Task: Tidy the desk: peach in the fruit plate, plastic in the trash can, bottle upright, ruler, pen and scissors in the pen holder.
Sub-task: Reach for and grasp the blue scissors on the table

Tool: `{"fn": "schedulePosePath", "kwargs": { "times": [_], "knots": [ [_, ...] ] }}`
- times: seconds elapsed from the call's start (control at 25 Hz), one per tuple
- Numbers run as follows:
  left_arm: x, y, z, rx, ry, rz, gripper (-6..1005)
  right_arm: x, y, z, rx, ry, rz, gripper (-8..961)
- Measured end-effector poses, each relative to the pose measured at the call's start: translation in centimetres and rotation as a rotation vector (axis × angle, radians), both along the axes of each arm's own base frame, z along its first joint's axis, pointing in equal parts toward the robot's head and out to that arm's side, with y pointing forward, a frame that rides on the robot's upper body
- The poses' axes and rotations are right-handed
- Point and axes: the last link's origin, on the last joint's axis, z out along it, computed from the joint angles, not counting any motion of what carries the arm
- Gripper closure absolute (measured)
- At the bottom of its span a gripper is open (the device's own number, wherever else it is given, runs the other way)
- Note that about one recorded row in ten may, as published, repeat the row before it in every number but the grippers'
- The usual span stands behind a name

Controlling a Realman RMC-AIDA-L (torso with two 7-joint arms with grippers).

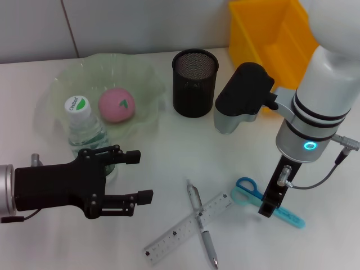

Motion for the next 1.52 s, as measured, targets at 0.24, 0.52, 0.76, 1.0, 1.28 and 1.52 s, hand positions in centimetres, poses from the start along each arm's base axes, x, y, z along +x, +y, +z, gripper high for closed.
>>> {"fn": "schedulePosePath", "kwargs": {
  "times": [0.24,0.52,0.76,1.0,1.28,1.52],
  "knots": [
    [0.04,-0.01,-0.05,0.0,-0.002,0.0,180,0.19,0.1,-0.18,0.005,-0.001,0.0,487],
    [0.09,0.03,-0.04,0.0,-0.003,-0.001,181,0.22,0.23,-0.31,0.009,0.004,0.0,535],
    [0.1,0.04,-0.04,0.0,-0.003,-0.002,181,0.3,0.2,-0.39,0.008,0.0,-0.003,571],
    [0.12,0.08,0.01,0.0,-0.002,-0.004,181,0.42,0.19,-0.58,0.008,-0.005,-0.001,599],
    [0.17,0.09,0.02,-0.001,-0.003,-0.006,181,0.44,0.21,-0.62,0.01,-0.003,-0.003,600],
    [0.23,0.11,0.03,-0.002,-0.003,-0.008,181,0.44,0.22,-0.65,0.011,-0.002,-0.004,601]
  ]
}}
